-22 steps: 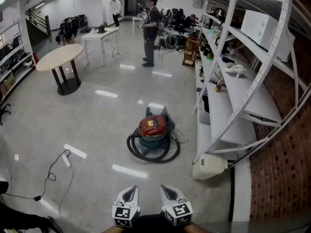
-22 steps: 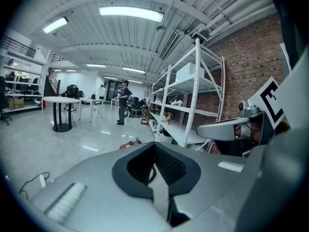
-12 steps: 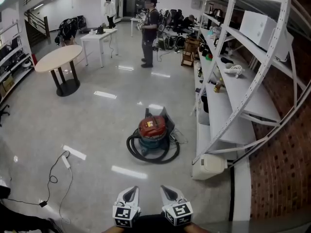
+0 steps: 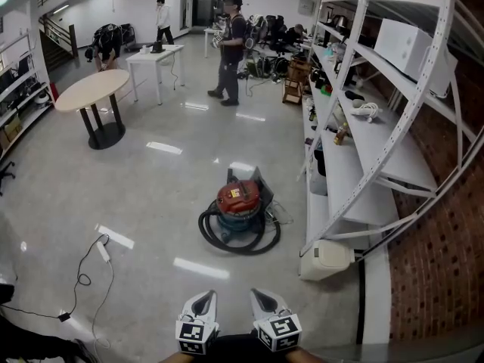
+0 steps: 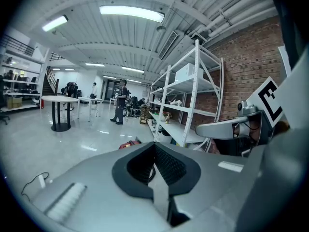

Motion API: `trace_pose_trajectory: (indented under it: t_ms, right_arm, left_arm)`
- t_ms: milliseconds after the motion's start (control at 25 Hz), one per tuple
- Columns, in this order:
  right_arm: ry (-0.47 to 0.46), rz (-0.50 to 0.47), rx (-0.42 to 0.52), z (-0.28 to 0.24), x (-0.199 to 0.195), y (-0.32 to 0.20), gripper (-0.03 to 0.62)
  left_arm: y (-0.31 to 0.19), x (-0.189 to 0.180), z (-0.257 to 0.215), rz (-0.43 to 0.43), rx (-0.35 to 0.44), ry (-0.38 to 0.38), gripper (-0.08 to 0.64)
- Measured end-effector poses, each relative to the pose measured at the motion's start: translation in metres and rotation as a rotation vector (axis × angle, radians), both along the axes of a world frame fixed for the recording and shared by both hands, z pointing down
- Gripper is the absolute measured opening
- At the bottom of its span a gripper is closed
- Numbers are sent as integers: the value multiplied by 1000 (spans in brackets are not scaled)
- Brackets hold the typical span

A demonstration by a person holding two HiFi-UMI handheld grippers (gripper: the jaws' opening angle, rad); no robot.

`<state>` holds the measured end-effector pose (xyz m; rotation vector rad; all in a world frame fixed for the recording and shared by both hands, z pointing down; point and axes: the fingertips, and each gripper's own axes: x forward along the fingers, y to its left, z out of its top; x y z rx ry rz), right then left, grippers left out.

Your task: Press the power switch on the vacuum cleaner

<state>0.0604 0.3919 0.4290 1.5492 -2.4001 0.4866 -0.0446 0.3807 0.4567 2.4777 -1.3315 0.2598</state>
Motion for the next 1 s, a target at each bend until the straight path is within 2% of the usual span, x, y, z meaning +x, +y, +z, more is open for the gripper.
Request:
trace_pose_trajectory:
  t_ms: [240,400,760,1000]
  right_arm:
    - [18,13,-13,4,-6,3,-9]
    - [11,-1,6,-6,-28,-3,-9]
    - [51,38,45,-24,-61,-9,-9]
    - [68,10,59,-24,-85,-7,-9]
  left_arm:
    - [4,-14,-3,-17,-10,3,15]
    - [1,-33,-5,-29,-4,12,15]
    - [-2,-73,-15,-21,23,34,15]
    - [0,-93,-18,-36,26,51,15]
